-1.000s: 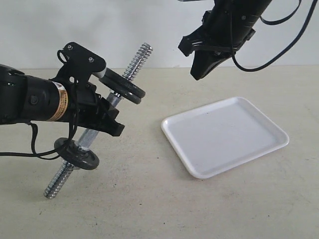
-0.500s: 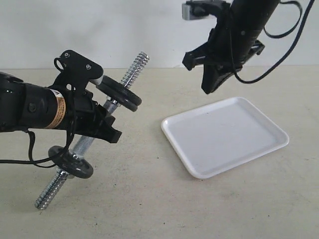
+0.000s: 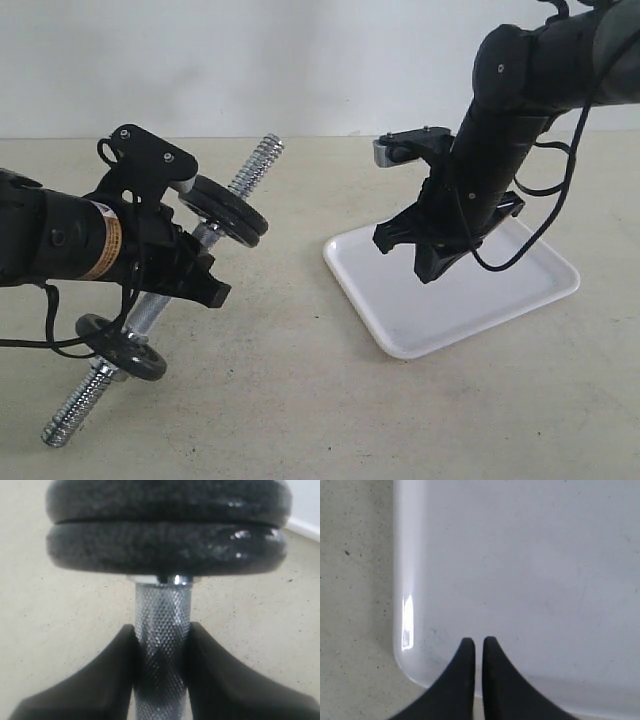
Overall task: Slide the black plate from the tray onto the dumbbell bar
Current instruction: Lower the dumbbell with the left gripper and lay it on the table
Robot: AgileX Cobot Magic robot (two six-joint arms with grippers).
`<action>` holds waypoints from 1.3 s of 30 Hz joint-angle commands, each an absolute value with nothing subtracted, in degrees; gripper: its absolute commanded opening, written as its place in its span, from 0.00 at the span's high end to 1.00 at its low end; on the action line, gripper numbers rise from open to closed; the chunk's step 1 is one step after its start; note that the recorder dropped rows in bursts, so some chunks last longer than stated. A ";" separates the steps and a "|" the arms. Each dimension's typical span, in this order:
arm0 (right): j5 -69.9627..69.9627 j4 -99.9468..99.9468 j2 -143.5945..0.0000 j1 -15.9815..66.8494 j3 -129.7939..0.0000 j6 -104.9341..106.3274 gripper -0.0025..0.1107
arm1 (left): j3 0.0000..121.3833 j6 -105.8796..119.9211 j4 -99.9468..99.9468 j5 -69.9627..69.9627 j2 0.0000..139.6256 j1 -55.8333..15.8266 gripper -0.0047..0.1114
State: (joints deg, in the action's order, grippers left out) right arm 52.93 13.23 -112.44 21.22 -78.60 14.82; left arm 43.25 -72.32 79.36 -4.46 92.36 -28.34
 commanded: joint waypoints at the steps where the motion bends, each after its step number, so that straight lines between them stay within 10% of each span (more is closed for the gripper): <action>1: 51.15 12.91 -112.07 21.15 -78.00 14.87 0.98 | 45.33 -72.38 78.89 -4.80 88.64 -28.55 0.92; 39: 49.06 15.17 -112.07 21.15 -77.77 14.26 0.98 | 45.33 -74.81 67.14 0.64 99.37 -28.55 0.92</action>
